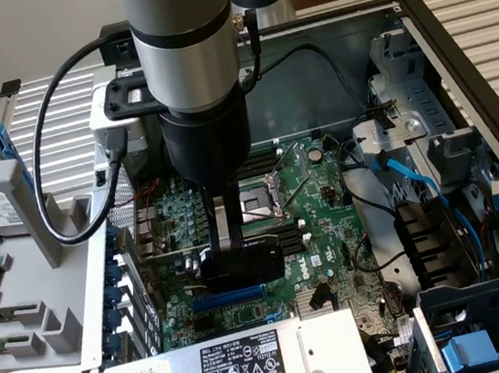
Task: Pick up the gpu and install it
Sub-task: 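Insert the gpu into the slot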
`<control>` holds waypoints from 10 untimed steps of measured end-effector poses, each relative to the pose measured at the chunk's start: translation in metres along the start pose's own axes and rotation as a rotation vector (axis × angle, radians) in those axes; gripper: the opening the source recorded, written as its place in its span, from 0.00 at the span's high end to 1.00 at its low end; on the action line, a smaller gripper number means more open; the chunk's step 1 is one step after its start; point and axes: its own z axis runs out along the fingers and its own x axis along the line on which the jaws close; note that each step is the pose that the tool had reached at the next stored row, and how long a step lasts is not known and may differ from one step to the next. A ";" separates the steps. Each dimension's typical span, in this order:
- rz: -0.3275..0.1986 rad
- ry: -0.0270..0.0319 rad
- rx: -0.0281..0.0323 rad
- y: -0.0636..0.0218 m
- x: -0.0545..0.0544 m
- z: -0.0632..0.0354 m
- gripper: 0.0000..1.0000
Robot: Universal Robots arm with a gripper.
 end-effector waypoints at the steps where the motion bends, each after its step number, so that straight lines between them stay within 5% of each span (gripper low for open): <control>1: 0.000 -0.0001 0.0000 0.0001 0.000 0.0003 0.74; 10: 0.000 -0.0001 0.0000 0.0002 -0.002 0.0020 0.74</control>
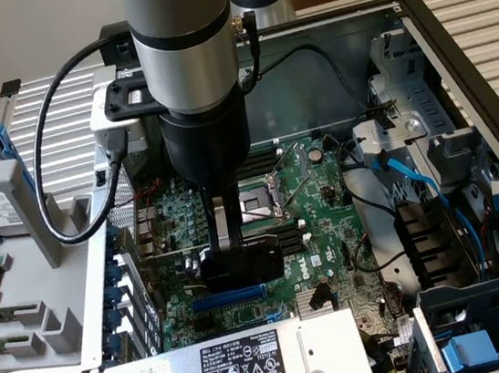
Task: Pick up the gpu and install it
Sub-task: 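Insert the gpu into the slot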
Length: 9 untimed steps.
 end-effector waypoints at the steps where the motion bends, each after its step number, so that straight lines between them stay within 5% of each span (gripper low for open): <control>1: 0.000 0.0000 0.0000 0.0000 0.000 0.0000 0.74; 9: -0.003 0.0001 0.0001 -0.0001 -0.001 0.0000 0.74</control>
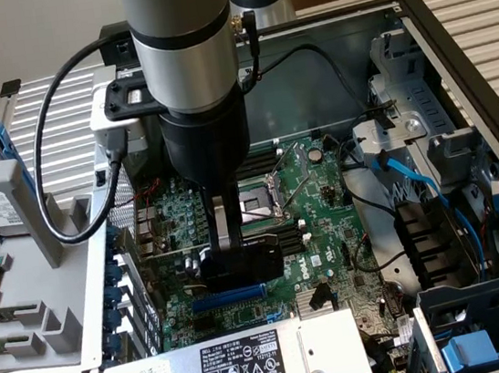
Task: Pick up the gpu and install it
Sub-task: 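Insert the gpu into the slot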
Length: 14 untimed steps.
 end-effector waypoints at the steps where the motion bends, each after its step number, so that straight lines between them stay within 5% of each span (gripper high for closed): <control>1: -0.001 -0.0001 0.0005 0.0000 0.000 0.0000 0.74; 14: -0.023 0.0003 0.0008 -0.0001 -0.001 0.0000 0.74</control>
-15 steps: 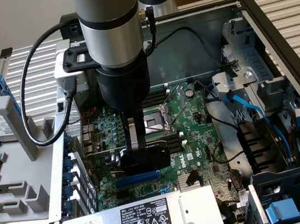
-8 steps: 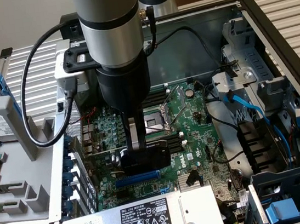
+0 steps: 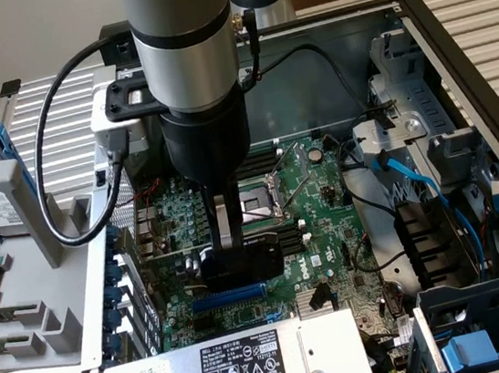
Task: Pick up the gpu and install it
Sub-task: 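Insert the gpu into the slot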
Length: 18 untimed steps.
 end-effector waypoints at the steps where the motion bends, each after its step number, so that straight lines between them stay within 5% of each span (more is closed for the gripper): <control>1: 0.000 0.0001 0.0000 0.0001 0.000 0.0000 0.74; 18: 0.000 -0.0009 0.0000 0.0028 -0.001 0.0007 0.74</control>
